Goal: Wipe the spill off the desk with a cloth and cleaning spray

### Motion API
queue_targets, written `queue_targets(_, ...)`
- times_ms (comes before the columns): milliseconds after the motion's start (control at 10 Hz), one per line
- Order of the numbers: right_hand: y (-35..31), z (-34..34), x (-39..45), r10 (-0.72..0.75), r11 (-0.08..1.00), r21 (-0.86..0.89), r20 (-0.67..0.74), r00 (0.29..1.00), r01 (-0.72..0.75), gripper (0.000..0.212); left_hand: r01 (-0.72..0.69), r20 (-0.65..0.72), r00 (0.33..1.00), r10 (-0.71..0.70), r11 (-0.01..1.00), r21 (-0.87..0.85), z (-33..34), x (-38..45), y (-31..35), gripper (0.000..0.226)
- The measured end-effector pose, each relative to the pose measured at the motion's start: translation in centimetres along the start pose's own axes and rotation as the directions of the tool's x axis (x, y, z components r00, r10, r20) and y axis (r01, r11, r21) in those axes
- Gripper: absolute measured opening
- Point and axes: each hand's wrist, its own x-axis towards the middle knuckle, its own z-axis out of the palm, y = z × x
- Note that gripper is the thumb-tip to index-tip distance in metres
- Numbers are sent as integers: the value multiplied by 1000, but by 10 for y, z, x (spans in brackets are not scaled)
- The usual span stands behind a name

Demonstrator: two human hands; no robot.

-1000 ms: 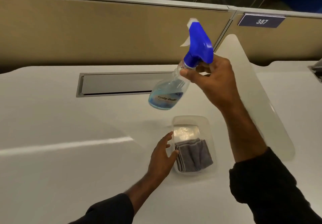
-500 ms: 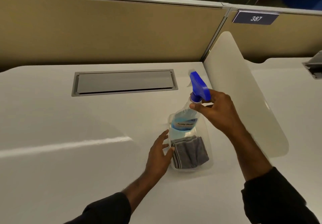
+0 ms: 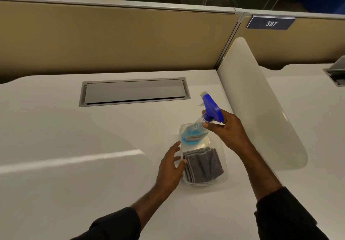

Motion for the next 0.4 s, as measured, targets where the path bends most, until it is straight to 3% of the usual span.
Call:
queue_targets(200, -2, -4, -3, -13, 998, 56, 17, 1000, 12, 51, 21, 10, 1000, -21, 1000, 17, 1, -2, 4, 60)
queue_targets(400, -9, -26, -16, -135, 991, -4, 4, 991, 135, 48, -1, -60, 998, 6, 997, 82, -4, -6, 12, 61)
